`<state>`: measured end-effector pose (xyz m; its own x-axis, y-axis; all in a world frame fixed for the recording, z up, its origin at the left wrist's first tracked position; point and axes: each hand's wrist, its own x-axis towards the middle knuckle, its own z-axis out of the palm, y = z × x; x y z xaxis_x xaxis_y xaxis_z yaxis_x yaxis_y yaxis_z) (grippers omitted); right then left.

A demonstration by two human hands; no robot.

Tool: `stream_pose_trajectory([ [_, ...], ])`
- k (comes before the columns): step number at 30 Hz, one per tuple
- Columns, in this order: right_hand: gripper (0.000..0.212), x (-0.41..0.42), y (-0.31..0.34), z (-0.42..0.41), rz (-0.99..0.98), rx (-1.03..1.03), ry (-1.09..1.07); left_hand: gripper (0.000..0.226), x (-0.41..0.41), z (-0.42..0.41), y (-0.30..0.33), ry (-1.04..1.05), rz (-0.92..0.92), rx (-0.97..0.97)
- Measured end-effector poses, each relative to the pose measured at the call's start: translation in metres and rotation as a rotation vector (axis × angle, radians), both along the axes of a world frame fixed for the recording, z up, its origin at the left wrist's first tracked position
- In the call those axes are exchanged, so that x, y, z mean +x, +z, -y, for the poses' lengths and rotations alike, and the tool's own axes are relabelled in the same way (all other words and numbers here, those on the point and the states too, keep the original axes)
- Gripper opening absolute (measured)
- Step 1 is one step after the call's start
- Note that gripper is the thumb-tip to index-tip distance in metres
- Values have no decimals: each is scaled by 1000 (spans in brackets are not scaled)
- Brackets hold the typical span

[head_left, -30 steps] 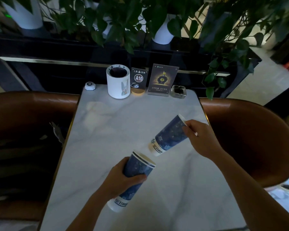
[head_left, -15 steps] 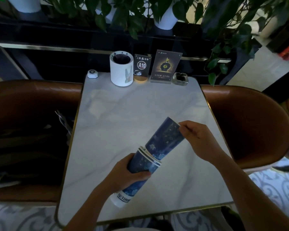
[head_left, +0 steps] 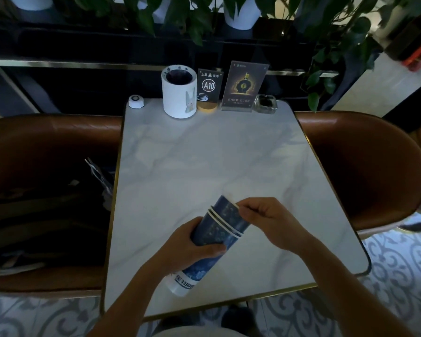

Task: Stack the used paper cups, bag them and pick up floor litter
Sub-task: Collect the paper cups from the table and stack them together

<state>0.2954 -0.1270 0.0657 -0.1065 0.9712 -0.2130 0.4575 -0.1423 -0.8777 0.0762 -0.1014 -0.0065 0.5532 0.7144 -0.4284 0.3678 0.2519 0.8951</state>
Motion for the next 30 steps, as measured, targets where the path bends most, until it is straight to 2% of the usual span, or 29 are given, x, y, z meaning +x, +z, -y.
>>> stream_pose_trajectory([
  [3, 27, -16, -9, 6, 20, -70, 96, 55, -2, -1, -2, -14, -10, 29],
  [9, 28, -23, -15, 12, 1, -88, 92, 52, -6, 1, -7, -16, -9, 45],
  [18, 8, -37, -33, 31, 142, -14, 111, 49, -6, 3, -15, -73, -12, 43],
  [21, 19, -38, -44, 38, 135, -3, 68, 49, -5, 5, -17, -102, -19, 38],
  [28, 4, -44, -55, 56, 129, -1, -58, 49, -2, 15, -30, -136, -12, -30],
  [30, 5, -43, -57, 63, 135, 0, -78, 49, 1, 20, -34, -156, -17, -29],
])
